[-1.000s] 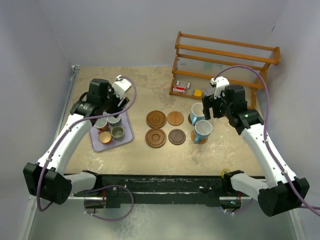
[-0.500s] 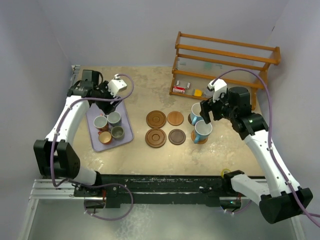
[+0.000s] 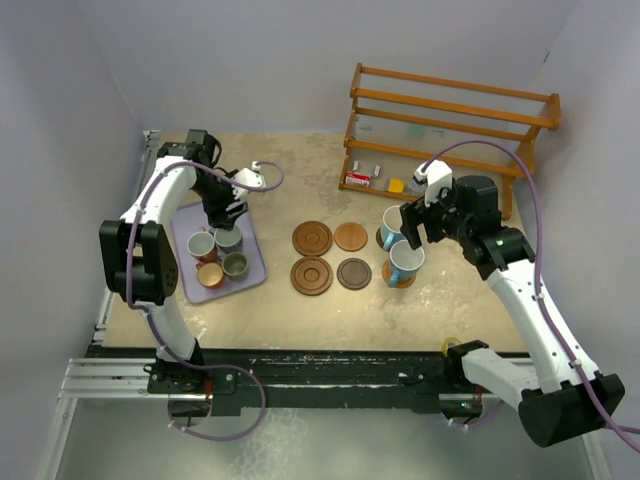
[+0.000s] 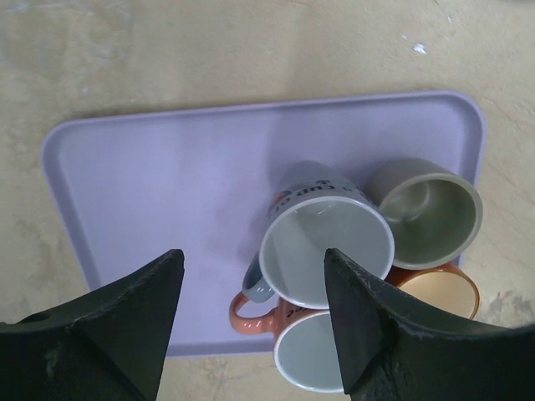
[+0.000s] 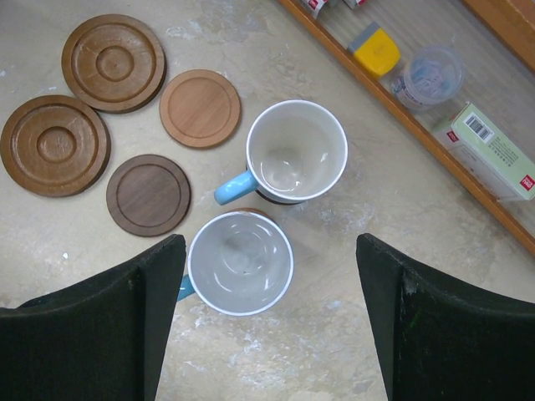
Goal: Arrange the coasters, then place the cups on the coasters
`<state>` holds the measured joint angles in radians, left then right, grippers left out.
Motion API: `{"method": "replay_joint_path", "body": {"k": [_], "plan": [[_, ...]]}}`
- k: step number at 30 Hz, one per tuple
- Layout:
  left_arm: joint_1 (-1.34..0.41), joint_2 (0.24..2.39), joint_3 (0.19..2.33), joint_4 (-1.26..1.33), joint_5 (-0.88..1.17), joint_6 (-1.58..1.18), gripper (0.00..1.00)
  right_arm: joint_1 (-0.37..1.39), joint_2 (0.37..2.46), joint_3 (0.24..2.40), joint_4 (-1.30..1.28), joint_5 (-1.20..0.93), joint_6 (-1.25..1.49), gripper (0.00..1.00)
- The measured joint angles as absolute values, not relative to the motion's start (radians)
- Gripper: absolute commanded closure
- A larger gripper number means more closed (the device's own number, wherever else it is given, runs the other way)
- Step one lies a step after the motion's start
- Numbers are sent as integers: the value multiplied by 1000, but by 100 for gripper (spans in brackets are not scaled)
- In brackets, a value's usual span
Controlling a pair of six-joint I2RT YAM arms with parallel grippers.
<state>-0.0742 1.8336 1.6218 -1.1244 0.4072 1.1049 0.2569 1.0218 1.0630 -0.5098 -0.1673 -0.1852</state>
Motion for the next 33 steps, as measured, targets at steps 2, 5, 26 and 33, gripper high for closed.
{"method": "replay_joint_path", "body": {"k": [2,5,26,33], "plan": [[-74,1851,1622,-1156,416,1155,35,257,1023,1060,-510,-167,-187,15],[-74,1864,1622,-1185,425,1225,37,257,1029,1060,-510,-166,-187,15],[-103,1977,1622,-1184,415,1393,81,257,1070,1057,-509,-142,-187,15],[-116,2001,1647,-1204,411,1407,91,257,1074,1055,-509,-123,-188,15]]}}
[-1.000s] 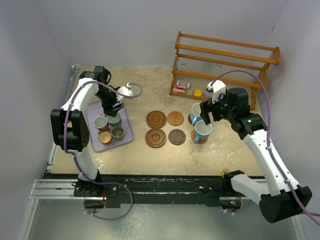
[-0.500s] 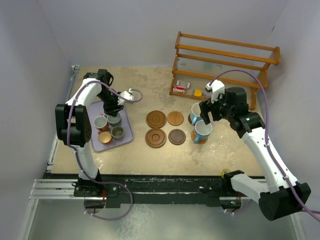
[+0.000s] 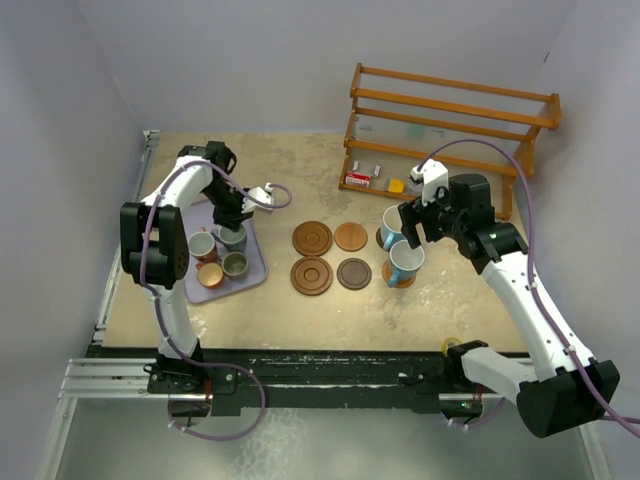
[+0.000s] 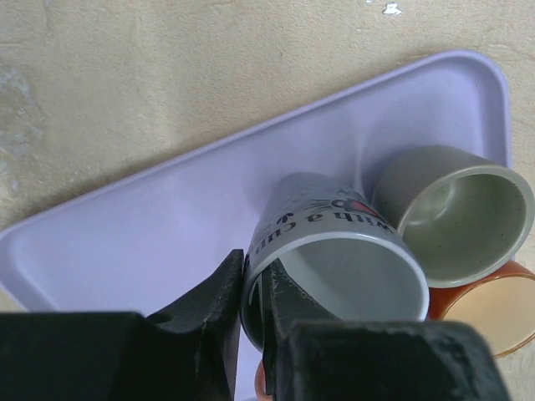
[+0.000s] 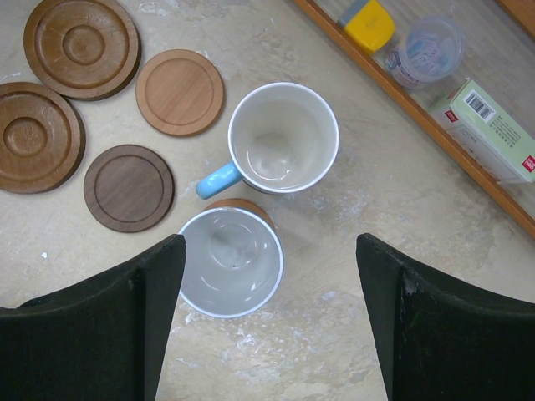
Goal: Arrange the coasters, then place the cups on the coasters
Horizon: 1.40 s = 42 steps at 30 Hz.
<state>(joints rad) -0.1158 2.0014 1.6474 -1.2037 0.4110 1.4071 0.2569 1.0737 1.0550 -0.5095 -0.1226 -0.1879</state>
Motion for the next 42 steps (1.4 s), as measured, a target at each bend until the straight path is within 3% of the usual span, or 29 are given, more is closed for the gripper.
{"method": "replay_joint_path", "body": {"k": [7,30,42], "plan": [[-124,2005,1662,-1211,410,1407,97,257,1074,1055,-509,-122,-188,15],[-145,1883,1754,-1163,457,1193,97,257,1074,1055,-509,-101,-191,15],[-379,1758,1753,-976,449,861,97,239,1069,1055,-509,-93,-184,12]]}}
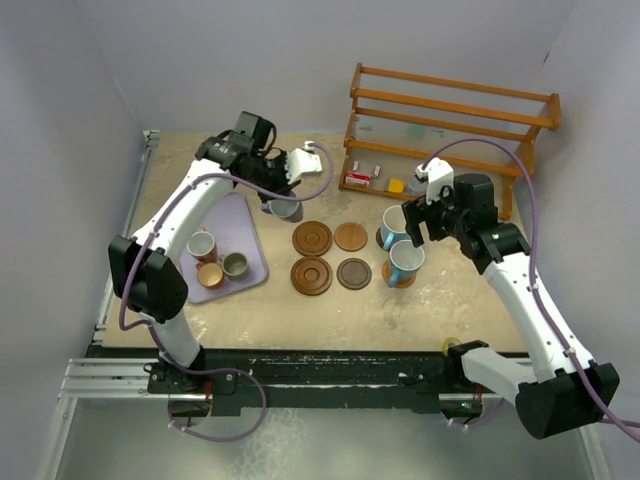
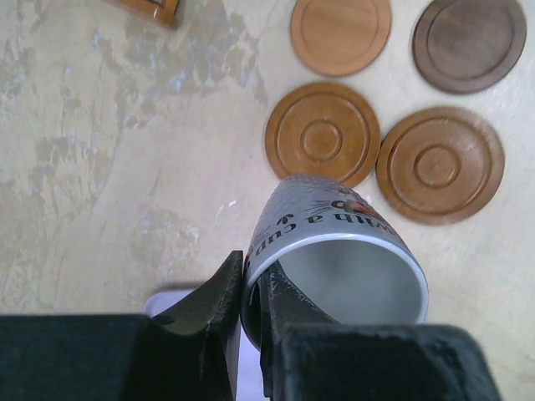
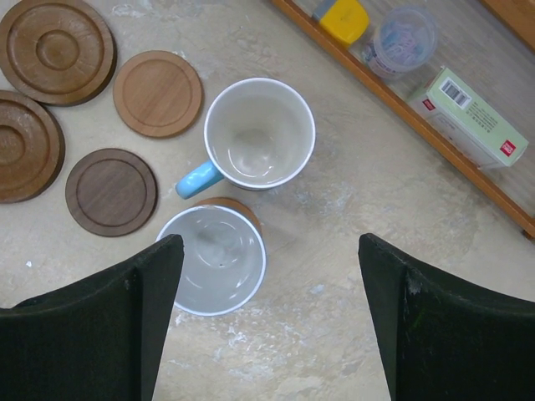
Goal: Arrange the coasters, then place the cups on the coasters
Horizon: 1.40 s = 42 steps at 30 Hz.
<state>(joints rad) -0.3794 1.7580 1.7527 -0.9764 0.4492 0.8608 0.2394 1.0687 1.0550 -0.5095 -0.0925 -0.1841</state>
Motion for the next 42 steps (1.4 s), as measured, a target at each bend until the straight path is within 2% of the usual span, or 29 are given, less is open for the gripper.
{"method": "replay_joint_path", "body": {"k": [7,18,23,42], "plan": [[-531,1799,1806,-912,350,635,97,188,1050,1055,-509,-87,-170,11],[-656,2138,2147,-925,230,342,97,126,1046,1055,-510,-62,-164,11],[-668,2246,2234,-944,205,247,97,109,1046,1055,-510,-62,-164,11],[-670,2403,2284,-965,162,37,97,98,1046,1055,-510,-66,-163,10]]}}
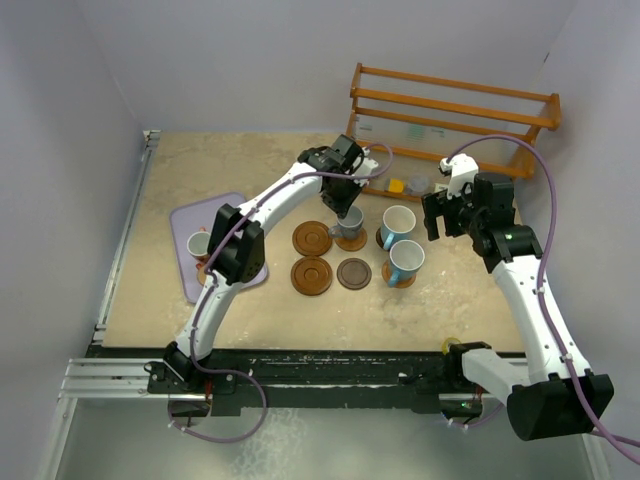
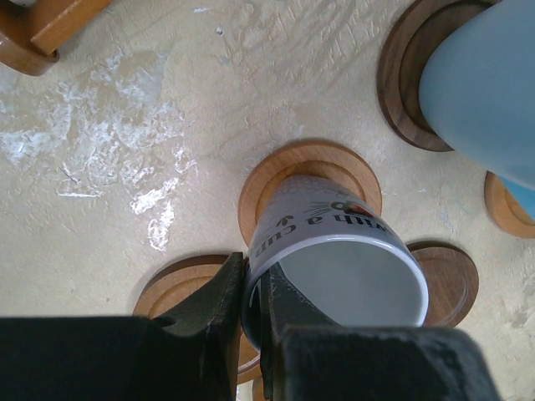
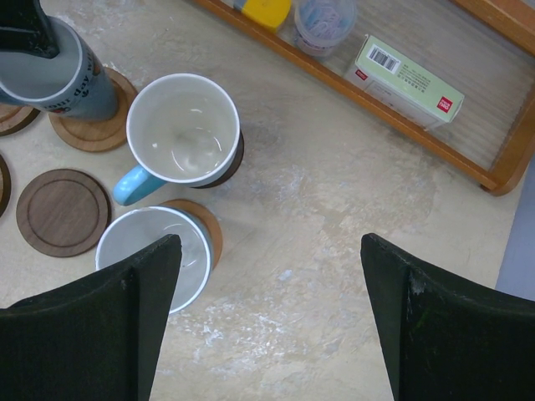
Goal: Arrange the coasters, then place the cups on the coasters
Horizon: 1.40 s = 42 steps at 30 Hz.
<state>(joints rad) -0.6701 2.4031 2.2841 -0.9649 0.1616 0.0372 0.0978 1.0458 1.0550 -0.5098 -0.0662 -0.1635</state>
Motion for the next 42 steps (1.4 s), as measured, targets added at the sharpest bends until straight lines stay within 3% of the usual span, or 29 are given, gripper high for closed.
{"method": "replay_joint_path", "body": {"k": [18,31,42], "plan": [[-679,2405,2287,-978,133,-25,96,98,1046,1055,-510,-67,-163,9],[-704,2403,2286,-981,92,-26,83,98,1046,1055,-510,-70,-163,9],[-710,2401,2270,-984,85,-26,78,98,1046,1055,-510,-70,-162,9]]}}
